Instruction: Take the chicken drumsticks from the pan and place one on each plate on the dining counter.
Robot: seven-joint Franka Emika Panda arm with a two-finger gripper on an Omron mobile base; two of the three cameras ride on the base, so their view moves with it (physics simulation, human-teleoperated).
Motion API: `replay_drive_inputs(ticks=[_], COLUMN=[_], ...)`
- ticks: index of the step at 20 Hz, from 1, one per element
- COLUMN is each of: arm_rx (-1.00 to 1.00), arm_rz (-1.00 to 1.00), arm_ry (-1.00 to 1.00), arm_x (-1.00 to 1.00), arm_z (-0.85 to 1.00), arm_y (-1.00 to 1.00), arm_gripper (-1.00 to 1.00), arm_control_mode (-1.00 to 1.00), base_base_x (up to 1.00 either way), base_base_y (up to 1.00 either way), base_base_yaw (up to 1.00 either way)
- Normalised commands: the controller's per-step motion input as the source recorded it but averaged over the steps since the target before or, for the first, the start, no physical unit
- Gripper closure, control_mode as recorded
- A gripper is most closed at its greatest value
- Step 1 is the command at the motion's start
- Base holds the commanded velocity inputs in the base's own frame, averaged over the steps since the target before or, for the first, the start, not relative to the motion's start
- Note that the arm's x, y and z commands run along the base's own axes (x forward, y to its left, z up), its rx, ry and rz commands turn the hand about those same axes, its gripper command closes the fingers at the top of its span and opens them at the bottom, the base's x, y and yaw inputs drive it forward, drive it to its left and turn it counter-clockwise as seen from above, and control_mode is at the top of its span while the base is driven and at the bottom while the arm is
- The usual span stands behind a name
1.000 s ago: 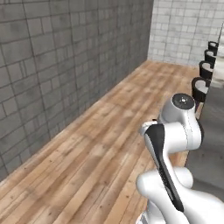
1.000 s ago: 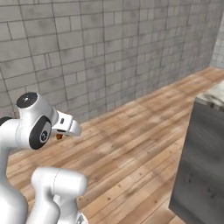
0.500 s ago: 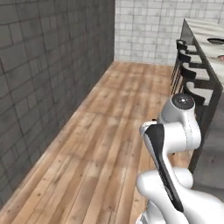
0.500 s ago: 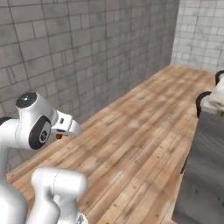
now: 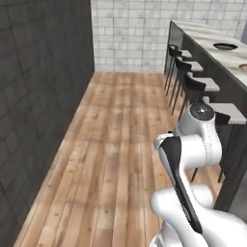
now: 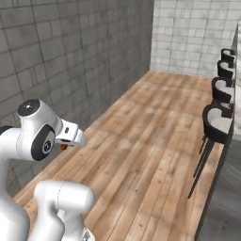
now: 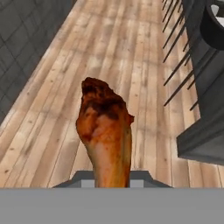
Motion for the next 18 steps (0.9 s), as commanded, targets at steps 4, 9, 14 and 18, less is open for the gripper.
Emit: replay_drive_inputs(ticks=[4, 9, 14, 18], arm_rx=[0.0, 0.0, 0.0, 0.0], arm_rz=[0.0, 0.0, 0.0, 0.0], arm_ry=[0.0, 0.0, 0.0, 0.0], arm_x=[0.0, 0.0, 0.0, 0.0], arm_z=[0.0, 0.0, 0.0, 0.0], arm_y=[0.0, 0.0, 0.0, 0.0], arm_gripper=[1.0, 1.0, 1.0, 1.0], arm_control_mode=[1.0, 1.0, 1.0, 1.0], base_base_x=[0.94, 0.95, 0.98, 1.0], base_base_y=[0.47, 0.47, 0.46, 0.48], base_base_yaw=[-0.42, -0.42, -0.39, -0.38])
